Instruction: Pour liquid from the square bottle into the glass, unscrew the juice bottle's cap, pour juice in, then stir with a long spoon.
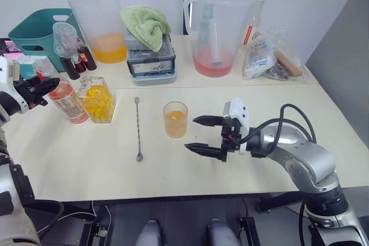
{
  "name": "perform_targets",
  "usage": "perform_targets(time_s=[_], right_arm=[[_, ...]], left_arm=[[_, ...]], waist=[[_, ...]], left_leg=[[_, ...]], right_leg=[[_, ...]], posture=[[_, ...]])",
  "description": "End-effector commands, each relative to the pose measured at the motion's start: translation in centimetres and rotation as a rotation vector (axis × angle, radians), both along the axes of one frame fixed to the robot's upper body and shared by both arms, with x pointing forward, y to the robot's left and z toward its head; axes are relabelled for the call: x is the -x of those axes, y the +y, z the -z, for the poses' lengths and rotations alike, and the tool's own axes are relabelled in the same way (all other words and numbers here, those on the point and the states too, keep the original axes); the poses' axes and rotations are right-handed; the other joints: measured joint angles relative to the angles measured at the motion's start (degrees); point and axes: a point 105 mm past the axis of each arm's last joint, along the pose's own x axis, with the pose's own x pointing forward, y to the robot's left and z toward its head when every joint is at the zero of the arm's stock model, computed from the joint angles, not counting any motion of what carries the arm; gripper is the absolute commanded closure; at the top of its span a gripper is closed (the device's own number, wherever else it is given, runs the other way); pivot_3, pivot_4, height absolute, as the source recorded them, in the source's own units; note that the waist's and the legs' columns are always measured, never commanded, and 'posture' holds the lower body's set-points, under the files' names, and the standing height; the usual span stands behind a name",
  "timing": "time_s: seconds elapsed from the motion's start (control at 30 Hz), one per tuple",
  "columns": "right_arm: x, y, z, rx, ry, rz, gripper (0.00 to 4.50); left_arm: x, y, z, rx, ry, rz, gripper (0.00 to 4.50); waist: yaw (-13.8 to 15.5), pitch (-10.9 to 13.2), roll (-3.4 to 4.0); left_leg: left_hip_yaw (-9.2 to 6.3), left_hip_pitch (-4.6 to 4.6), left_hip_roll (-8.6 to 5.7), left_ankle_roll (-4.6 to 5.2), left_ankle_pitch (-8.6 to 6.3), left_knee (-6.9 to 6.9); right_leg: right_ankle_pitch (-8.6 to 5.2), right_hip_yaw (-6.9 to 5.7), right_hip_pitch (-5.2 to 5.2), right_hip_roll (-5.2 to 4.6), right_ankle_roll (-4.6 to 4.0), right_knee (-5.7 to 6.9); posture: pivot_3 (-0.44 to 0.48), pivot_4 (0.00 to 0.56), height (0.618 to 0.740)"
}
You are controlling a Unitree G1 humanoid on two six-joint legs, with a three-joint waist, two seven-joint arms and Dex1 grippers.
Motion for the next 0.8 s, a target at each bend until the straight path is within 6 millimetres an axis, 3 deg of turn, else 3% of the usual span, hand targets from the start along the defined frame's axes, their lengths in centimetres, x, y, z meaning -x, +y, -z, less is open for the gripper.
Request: perform_targets(time_s=[0.03, 0.2, 0.4, 0.57, 0.73, 0.8], right_arm=[[0.2, -0.3, -1.1, -0.018, -0.041, 0.005, 0.0], [0.1, -0.4, -1.1, -0.02, -0.042, 0.016, 0.0], [0.2, -1.4, -1.3, -0.015, -0.047, 0.049, 0.0], [-0.1, -3.6, -1.5, -0.025, -0.042, 0.149, 0.0], [-0.2, -7.4, -1.6, -0.044, -0.026, 0.297, 0.0], [-0.2, -9.7, -1.3, -0.035, -0.031, 0.389, 0.0]], left_arm=[[0.9, 1.1, -2.3, 0.023, -0.074, -0.032, 1.7], [1.7, 1.2, -3.6, 0.036, -0.12, 0.002, 0.03], [4.2, 1.9, -4.8, 0.055, -0.149, 0.071, 0.03], [8.0, 2.5, -3.7, 0.078, -0.09, 0.161, 0.03], [11.0, 2.1, -1.1, 0.028, 0.0, 0.242, 0.03], [12.1, 2.0, 1.1, -0.009, 0.062, 0.246, 0.03]], waist=[[-0.01, 0.0, 0.0], [0.08, 0.0, 0.0], [-0.02, 0.0, 0.0], [-0.3, 0.01, 0.02], [0.48, 0.02, 0.03], [0.8, 0.02, 0.03]], left_leg=[[0.0, 0.0, 0.0, 0.0, 0.0, 0.0], [0.0, -0.01, 0.0, 0.0, 0.0, 0.0], [0.02, 0.0, 0.01, -0.01, 0.0, -0.02], [0.06, 0.02, 0.05, -0.01, 0.0, -0.11], [0.12, 0.03, 0.07, -0.01, 0.0, -0.1], [0.12, 0.01, 0.09, -0.01, 0.0, -0.1]], right_leg=[[0.0, 0.0, 0.0, 0.0, 0.0, 0.01], [0.0, 0.0, -0.01, 0.0, 0.0, 0.01], [0.0, 0.02, -0.03, 0.0, 0.0, 0.01], [0.0, 0.05, -0.07, 0.0, -0.01, 0.04], [0.0, 0.1, -0.05, -0.01, -0.01, -0.04], [0.0, 0.1, -0.03, -0.01, -0.01, -0.08]], posture=[[0.0, 0.15, 0.74], [0.0, 0.15, 0.74], [0.0, 0.15, 0.74], [0.0, 0.15, 0.74], [0.0, 0.15, 0.74], [0.0, 0.15, 0.74]])
